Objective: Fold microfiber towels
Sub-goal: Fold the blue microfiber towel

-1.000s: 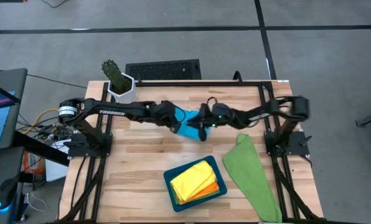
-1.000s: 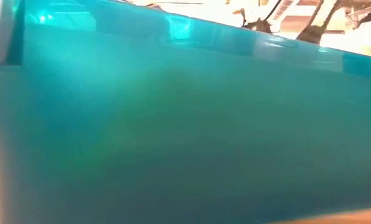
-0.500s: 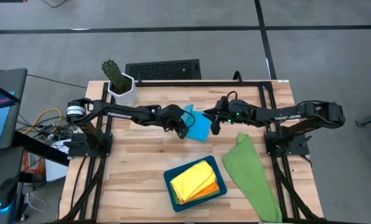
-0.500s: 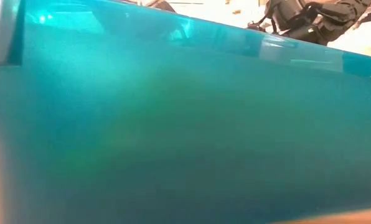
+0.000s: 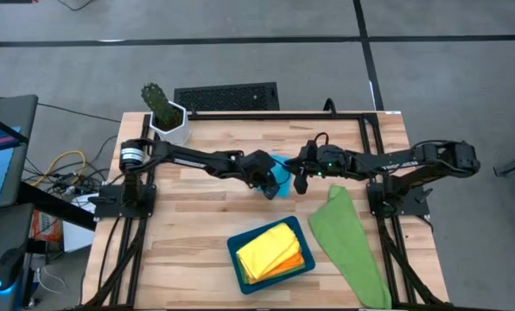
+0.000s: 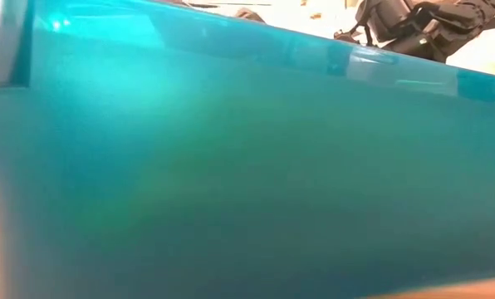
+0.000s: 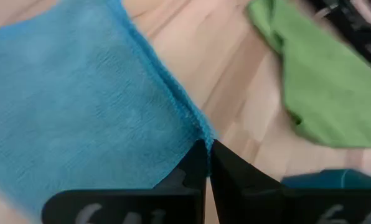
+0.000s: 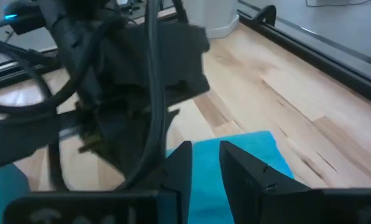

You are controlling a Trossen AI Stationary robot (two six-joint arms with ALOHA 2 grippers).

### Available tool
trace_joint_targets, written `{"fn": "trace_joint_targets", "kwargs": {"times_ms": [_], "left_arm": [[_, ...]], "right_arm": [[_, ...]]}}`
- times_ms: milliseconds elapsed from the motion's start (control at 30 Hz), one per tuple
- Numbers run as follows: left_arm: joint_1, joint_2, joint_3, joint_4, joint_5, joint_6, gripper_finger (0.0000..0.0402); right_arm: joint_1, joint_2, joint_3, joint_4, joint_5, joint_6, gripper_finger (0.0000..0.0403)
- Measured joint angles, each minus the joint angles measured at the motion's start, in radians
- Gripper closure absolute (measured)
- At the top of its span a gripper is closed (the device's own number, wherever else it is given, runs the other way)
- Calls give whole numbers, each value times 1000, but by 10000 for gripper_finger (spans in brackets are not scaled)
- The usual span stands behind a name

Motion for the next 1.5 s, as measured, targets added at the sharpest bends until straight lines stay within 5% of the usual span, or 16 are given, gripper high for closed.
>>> {"fn": "trace_joint_targets", "kwargs": {"times_ms": [367, 567, 867, 1000, 1200, 1500], "left_arm": [[-27, 76, 42, 4, 16, 35, 393], [-32, 76, 42, 18, 32, 36, 308], [50, -4, 41, -1, 235, -48, 184], [93, -128, 41, -147, 198, 30, 184], [109, -290, 29, -298, -34, 144, 212], [81, -246, 16, -318, -47, 188, 228]], "right_arm": [[7, 11, 0, -28, -5, -34, 296], [7, 19, 0, -33, -7, -35, 296], [35, 33, -16, -37, -6, -14, 296], [85, 108, -71, 136, -7, -13, 296], [155, 307, -70, 343, -18, -53, 296], [122, 504, -62, 378, -53, 129, 296]]}}
